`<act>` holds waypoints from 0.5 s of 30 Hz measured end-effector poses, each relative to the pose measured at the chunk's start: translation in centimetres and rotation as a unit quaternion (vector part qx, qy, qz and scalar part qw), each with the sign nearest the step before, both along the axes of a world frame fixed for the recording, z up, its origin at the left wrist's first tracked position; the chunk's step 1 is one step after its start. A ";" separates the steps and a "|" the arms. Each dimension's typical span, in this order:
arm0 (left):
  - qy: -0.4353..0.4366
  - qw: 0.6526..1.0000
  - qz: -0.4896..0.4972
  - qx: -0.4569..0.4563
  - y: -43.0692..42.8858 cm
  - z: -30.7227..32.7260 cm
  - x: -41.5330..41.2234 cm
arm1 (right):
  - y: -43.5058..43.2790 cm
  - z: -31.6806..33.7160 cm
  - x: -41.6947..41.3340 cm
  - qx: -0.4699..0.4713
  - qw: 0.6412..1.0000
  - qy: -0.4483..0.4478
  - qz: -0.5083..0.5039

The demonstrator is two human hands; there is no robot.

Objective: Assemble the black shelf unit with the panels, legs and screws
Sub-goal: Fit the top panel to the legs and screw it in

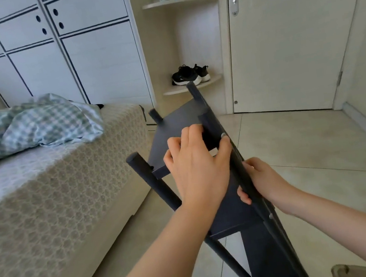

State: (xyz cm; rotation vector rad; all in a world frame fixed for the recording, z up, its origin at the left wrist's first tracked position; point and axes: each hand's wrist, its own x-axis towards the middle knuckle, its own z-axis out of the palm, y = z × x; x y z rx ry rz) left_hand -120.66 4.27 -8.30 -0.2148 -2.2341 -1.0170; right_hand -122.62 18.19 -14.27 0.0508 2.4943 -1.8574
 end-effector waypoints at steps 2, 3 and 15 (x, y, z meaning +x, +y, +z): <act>-0.038 0.998 0.013 0.052 -1.7 -0.1 -0.1 | -1.4 -0.3 -0.6 -0.010 1.000 0.011 0.013; -0.060 0.995 0.016 0.082 -2.7 -0.3 -0.2 | -2.1 -0.6 -0.9 -0.017 1.000 0.016 0.020; -0.233 0.919 -0.005 0.317 -15.9 -9.3 2.4 | -10.9 -8.7 -2.0 -0.017 0.996 -0.002 0.093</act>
